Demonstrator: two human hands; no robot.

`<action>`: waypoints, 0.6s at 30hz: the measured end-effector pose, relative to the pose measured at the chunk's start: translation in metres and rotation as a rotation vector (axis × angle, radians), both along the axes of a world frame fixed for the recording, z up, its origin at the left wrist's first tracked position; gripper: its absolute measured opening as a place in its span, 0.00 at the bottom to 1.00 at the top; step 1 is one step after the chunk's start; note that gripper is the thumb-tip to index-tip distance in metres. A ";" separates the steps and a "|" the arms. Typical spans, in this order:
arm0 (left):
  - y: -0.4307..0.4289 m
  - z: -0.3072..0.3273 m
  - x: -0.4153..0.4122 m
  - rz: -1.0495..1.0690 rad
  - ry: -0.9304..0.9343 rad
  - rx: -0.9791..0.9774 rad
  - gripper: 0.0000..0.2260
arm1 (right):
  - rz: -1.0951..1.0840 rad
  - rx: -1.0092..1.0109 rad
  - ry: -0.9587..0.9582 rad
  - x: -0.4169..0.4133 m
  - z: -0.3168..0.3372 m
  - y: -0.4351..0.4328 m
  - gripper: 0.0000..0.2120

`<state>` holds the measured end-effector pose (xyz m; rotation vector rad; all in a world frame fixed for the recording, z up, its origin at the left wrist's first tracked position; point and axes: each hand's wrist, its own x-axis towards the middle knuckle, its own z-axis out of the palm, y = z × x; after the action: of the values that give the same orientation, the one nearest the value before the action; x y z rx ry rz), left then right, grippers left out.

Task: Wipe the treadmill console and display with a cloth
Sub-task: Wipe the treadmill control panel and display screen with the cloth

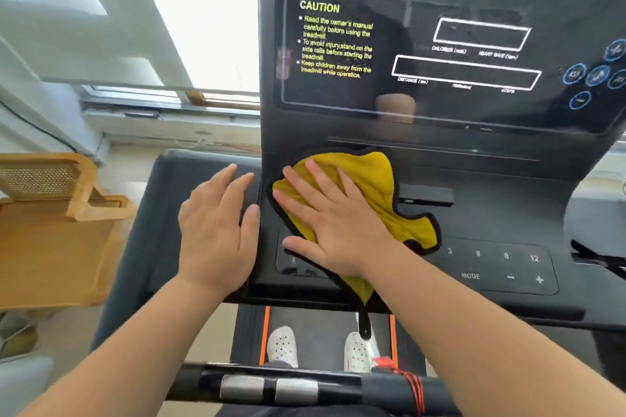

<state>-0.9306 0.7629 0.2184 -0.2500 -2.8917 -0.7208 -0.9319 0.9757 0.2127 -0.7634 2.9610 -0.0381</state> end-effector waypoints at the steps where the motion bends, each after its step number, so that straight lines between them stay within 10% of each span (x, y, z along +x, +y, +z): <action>1: -0.001 0.001 -0.004 -0.019 -0.002 -0.004 0.24 | -0.033 0.003 0.032 -0.002 0.000 -0.002 0.35; 18: 0.025 0.030 -0.050 -0.019 0.010 0.269 0.27 | -0.198 0.028 0.521 -0.082 0.059 -0.010 0.37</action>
<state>-0.9808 0.7881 0.2484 -0.2459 -2.7441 -1.0936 -1.0134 0.9656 0.2715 -0.5376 3.5092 0.2226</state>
